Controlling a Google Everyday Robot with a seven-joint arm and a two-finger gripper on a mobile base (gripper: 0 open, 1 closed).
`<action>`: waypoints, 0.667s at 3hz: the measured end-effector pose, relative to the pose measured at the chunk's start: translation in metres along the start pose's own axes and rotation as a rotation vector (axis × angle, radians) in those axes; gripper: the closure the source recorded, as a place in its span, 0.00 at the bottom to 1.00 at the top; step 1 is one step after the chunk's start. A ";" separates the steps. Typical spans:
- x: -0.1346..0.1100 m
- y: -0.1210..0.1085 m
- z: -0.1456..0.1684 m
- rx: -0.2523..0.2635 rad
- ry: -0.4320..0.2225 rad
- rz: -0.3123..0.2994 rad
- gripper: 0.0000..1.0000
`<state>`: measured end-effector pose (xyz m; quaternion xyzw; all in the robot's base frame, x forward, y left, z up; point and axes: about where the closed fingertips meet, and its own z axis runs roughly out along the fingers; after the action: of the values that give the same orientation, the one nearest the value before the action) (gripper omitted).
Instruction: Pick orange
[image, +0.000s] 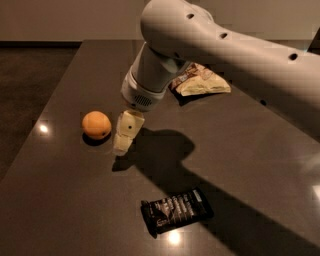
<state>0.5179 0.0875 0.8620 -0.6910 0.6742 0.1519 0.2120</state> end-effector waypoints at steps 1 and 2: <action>-0.009 -0.003 0.015 -0.012 -0.016 -0.010 0.00; -0.017 -0.009 0.028 -0.024 -0.019 -0.020 0.00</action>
Offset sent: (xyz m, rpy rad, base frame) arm 0.0218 0.0448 -0.0238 0.0215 0.0191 0.0463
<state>0.5279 0.1163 0.8472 -0.6988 0.6632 0.1646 0.2116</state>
